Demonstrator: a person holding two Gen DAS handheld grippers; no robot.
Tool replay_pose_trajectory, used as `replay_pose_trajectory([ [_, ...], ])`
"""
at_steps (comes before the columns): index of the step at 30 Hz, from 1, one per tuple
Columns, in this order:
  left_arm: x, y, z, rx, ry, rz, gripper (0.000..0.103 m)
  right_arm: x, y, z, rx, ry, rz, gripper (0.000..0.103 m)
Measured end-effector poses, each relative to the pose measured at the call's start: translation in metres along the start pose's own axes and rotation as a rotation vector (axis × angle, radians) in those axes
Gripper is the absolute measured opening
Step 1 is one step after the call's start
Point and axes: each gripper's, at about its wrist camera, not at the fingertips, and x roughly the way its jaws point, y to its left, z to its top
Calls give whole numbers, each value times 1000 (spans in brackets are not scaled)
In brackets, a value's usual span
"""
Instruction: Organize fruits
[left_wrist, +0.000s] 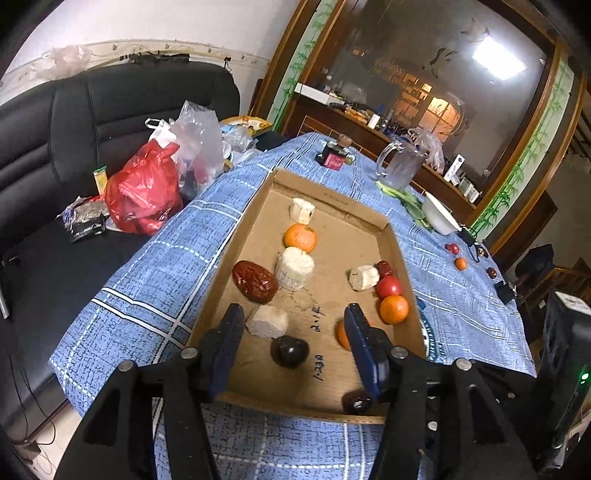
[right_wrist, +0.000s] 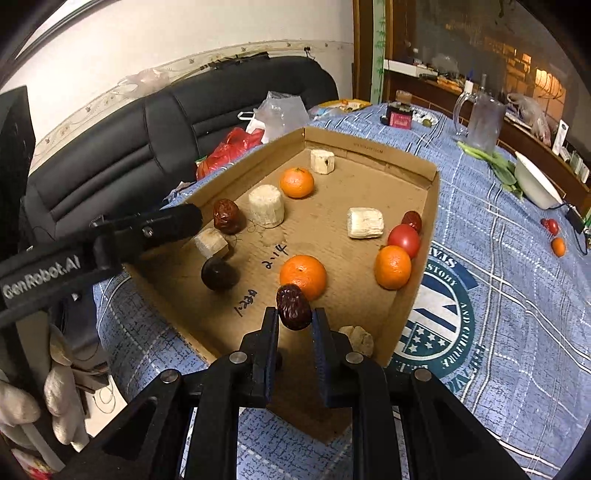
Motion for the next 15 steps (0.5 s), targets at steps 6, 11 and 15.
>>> replay_pose_trajectory([
  [6, -11, -9, 0, 21, -14, -19, 60, -6, -8, -6, 53, -18, 8, 34],
  [11, -23, -25, -1, 65, -39, -12, 70, -34, -25, -16, 131, -87, 14, 34],
  [15, -36, -54, -8, 148, -74, 18, 84, -61, -48, -35, 220, -149, -38, 43],
])
